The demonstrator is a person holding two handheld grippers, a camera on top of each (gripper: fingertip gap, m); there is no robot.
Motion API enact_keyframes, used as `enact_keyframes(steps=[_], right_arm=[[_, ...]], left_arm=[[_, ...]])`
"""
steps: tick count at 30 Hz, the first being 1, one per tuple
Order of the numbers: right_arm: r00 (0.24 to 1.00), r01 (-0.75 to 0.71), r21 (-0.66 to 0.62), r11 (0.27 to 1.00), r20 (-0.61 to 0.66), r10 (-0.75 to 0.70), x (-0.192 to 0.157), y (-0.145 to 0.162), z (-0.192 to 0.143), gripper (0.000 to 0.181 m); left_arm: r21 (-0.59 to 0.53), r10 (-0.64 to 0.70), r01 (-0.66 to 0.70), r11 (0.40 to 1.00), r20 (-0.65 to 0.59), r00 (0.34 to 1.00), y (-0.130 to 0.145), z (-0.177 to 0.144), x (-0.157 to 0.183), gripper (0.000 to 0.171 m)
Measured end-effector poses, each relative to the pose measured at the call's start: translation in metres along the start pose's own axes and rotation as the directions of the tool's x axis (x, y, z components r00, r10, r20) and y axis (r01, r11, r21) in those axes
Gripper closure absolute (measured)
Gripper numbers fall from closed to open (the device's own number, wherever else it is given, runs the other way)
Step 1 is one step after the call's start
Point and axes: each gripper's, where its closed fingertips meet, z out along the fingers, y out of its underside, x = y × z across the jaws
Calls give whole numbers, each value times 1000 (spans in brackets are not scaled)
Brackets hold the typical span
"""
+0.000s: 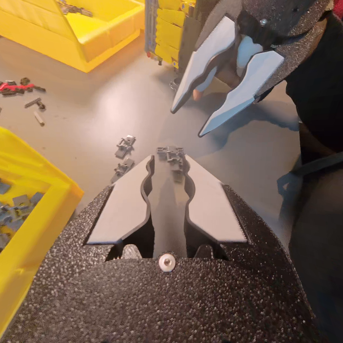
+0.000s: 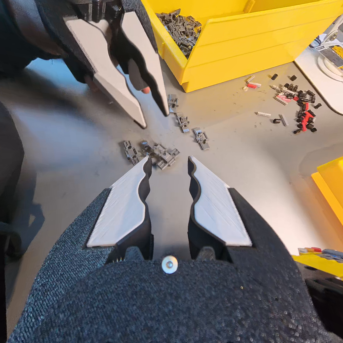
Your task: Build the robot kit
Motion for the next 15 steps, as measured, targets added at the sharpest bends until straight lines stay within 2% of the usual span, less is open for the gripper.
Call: enact_keyframes(steps=[2, 6, 10, 11, 15], right_arm=[[1000, -7, 5, 1000, -5, 7, 1, 1, 0, 142], [1000, -11, 17, 1000, -6, 12, 3, -3, 6, 142], [1000, 10, 16, 1000, 7, -10, 5, -14, 19, 142], [1000, 13, 13, 1000, 13, -13, 5, -16, 22, 142], [999, 32, -7, 999, 26, -32, 8, -22, 34, 143]], left_arm=[[-18, -7, 8, 1000, 102, 995, 4, -7, -22, 146], [-143, -7, 52, 988, 297, 955, 29, -14, -60, 145], [-222, 12, 66, 973, 330, 944, 44, -7, -67, 149], [-222, 13, 63, 973, 326, 945, 43, -7, -66, 160], [-234, 21, 52, 971, 297, 955, 43, -9, -61, 163]])
